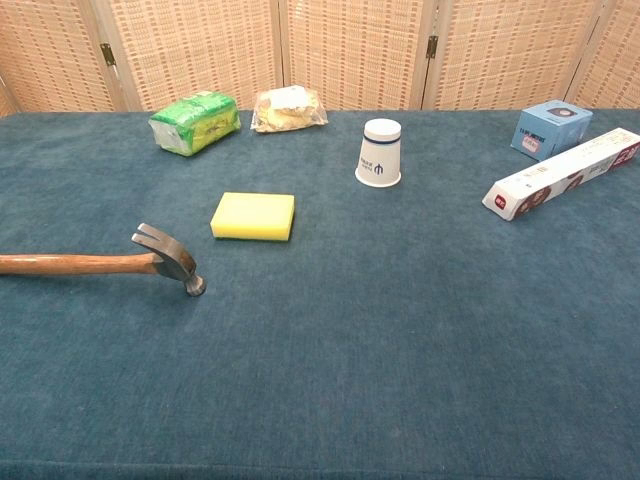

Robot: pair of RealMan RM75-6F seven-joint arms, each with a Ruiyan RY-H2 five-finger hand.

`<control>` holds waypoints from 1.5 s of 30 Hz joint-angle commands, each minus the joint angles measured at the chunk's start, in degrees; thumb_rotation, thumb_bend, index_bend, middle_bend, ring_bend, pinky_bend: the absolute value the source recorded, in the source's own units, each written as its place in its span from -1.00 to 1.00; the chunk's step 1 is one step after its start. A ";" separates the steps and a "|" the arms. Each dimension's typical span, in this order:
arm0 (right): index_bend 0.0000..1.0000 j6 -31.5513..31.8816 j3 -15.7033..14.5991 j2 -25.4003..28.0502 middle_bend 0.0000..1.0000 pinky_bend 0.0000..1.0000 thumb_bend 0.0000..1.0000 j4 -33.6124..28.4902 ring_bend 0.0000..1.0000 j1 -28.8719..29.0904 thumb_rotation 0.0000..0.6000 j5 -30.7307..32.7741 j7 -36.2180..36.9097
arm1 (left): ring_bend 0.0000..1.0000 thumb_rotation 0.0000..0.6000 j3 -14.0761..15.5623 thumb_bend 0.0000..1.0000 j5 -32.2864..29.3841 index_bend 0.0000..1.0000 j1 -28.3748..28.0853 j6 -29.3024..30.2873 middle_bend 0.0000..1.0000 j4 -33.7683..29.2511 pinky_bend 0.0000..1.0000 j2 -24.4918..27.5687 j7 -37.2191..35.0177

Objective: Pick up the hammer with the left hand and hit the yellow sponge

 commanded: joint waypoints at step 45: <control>-1.00 2.89 1.39 1.69 -0.70 -0.82 -0.50 -0.43 -0.82 -0.68 1.00 0.12 0.80 | -0.55 1.00 -2.60 -0.59 -9.84 -0.42 -18.79 -25.36 -0.57 4.67 -0.41 -9.17 7.31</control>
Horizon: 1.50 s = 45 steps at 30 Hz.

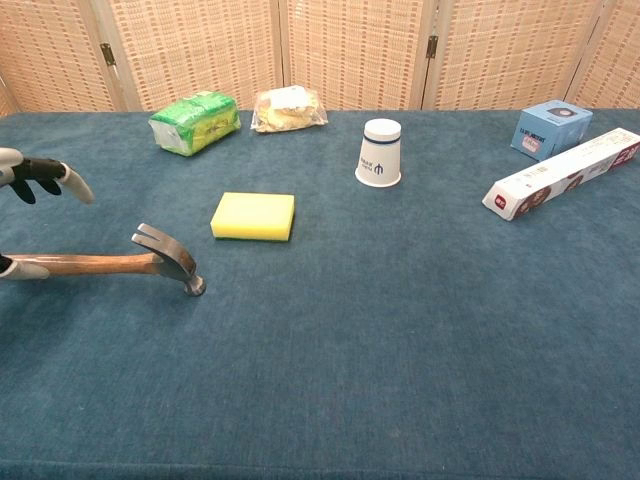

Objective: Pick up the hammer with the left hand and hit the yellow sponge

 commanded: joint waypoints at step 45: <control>-1.00 -1.24 -0.17 -0.16 -0.68 -0.82 -0.50 0.26 -0.82 0.22 1.00 0.54 0.59 | -0.46 1.00 3.61 0.15 -6.63 -0.20 -5.12 -2.95 -0.20 10.24 -0.41 -9.60 0.68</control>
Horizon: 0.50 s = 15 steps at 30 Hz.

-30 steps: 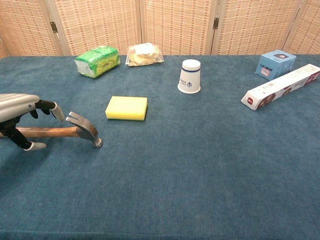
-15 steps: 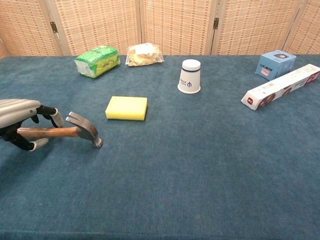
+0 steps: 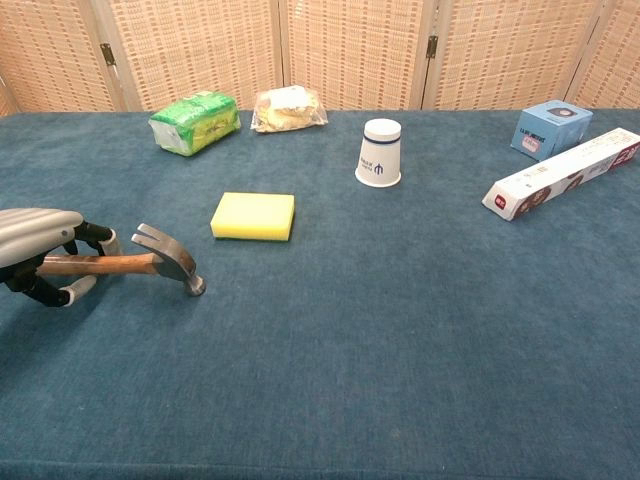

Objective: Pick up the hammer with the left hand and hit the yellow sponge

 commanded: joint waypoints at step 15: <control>-1.00 -0.23 -0.10 0.30 -0.68 -0.82 -0.50 -0.72 -0.82 -0.02 1.00 0.05 -0.02 | -0.21 1.00 0.25 0.21 0.12 -0.04 -0.29 -1.10 0.02 1.74 -0.41 -0.43 -2.96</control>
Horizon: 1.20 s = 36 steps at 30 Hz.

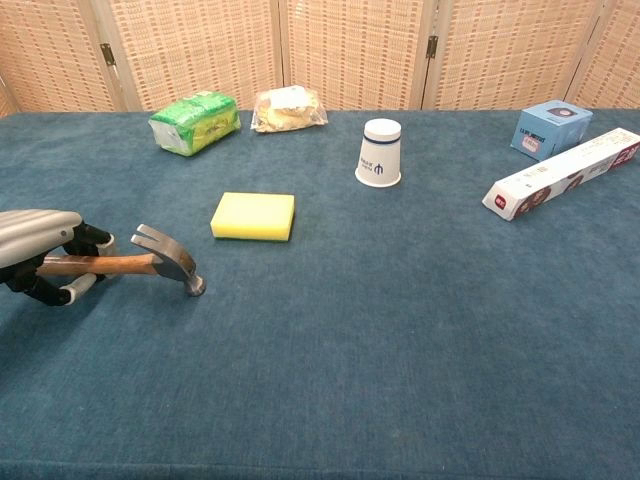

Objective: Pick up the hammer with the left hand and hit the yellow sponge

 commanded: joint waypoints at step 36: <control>-1.00 -0.48 -0.07 0.39 -0.67 -0.82 -0.50 -0.85 -0.82 0.19 1.00 -0.09 -0.51 | 0.28 1.00 -3.64 0.41 17.09 0.37 -5.07 -1.14 0.47 5.04 0.68 5.41 -33.99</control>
